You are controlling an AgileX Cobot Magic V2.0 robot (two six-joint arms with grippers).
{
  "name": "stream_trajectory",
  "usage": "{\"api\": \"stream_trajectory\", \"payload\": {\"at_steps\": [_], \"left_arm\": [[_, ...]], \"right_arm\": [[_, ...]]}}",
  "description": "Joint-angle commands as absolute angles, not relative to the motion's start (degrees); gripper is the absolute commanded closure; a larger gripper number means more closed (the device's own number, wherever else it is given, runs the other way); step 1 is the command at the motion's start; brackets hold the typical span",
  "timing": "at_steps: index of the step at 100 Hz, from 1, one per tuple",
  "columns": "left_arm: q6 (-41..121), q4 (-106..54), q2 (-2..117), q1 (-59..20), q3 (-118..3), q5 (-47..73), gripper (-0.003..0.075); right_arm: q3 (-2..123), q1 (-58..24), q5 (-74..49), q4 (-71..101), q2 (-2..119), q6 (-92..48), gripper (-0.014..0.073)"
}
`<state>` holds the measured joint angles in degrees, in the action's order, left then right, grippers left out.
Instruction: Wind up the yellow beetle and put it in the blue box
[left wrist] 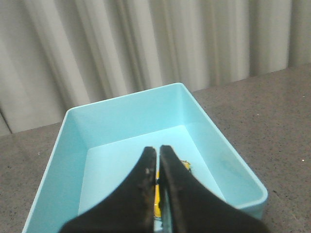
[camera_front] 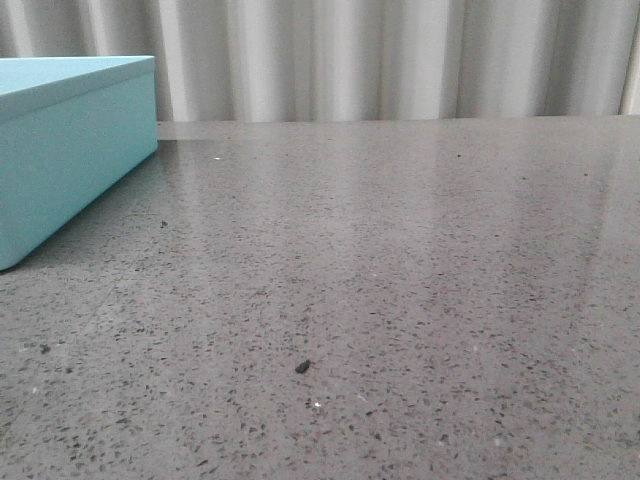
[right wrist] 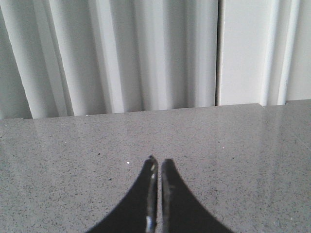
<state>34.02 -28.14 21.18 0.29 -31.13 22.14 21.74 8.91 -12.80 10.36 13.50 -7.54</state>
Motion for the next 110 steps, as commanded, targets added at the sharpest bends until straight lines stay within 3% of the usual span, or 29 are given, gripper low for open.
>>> {"api": "stream_trajectory", "payload": {"at_steps": [1, 50, 110], "left_arm": [[34.1, -29.6, 17.1, 0.4, -29.2, 16.8, 0.0741], [34.1, -32.3, 4.0, 0.4, -17.5, 15.3, 0.0741], [34.1, -32.3, 3.5, 0.4, -16.9, 15.0, 0.0741]], "right_arm": [[22.5, 8.7, -7.6, 9.0, 13.9, -8.1, 0.0655], [14.6, 8.7, -1.0, 7.8, 11.7, -8.1, 0.0655], [13.5, 8.7, 0.5, 7.8, 10.7, -8.1, 0.0655]]}}
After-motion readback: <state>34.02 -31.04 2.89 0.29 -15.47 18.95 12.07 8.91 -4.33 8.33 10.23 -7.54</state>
